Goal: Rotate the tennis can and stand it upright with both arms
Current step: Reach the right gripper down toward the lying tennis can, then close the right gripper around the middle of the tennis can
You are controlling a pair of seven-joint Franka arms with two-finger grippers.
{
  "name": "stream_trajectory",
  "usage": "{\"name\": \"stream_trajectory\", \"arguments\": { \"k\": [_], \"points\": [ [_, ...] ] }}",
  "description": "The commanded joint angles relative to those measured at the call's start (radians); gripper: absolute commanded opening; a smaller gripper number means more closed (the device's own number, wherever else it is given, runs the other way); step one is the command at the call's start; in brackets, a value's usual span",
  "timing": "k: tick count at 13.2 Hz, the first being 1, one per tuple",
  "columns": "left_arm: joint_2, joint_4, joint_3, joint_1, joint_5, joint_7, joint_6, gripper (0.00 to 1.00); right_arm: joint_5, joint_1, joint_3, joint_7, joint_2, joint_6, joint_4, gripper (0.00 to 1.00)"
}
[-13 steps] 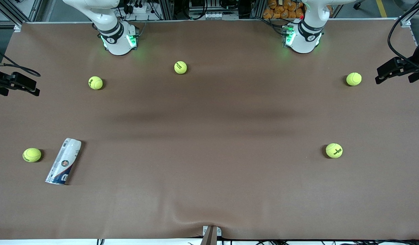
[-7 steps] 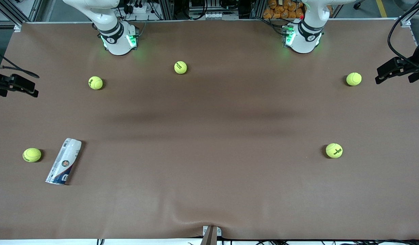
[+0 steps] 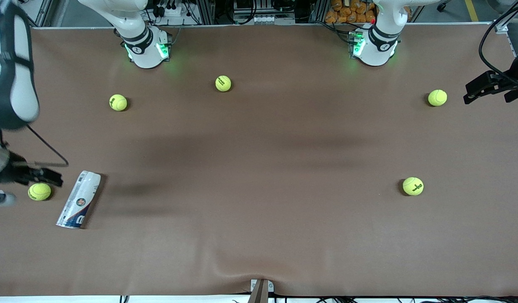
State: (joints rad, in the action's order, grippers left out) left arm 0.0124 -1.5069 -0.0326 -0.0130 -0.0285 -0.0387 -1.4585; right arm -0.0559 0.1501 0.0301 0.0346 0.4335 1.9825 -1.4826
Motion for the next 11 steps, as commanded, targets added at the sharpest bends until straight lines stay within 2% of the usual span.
{"name": "stream_trajectory", "arguments": {
  "k": [1, 4, 9, 11],
  "points": [
    [0.008, 0.002, -0.004, -0.008, 0.013, 0.019, 0.007, 1.00, -0.018, 0.035, 0.016, -0.002, 0.092, 0.009, 0.031, 1.00],
    [0.006, 0.004, -0.003, -0.010, 0.013, 0.019, 0.006, 1.00, -0.019, 0.077, 0.016, 0.007, 0.217, 0.105, 0.031, 1.00],
    [0.008, 0.002, -0.003, -0.008, 0.013, 0.019, 0.007, 1.00, -0.024, 0.097, 0.016, -0.001, 0.323, 0.258, 0.030, 1.00],
    [0.008, 0.002, -0.003, -0.008, 0.013, 0.019, 0.007, 1.00, -0.022, 0.106, 0.016, -0.007, 0.343, 0.269, 0.030, 1.00]
  ]
}}
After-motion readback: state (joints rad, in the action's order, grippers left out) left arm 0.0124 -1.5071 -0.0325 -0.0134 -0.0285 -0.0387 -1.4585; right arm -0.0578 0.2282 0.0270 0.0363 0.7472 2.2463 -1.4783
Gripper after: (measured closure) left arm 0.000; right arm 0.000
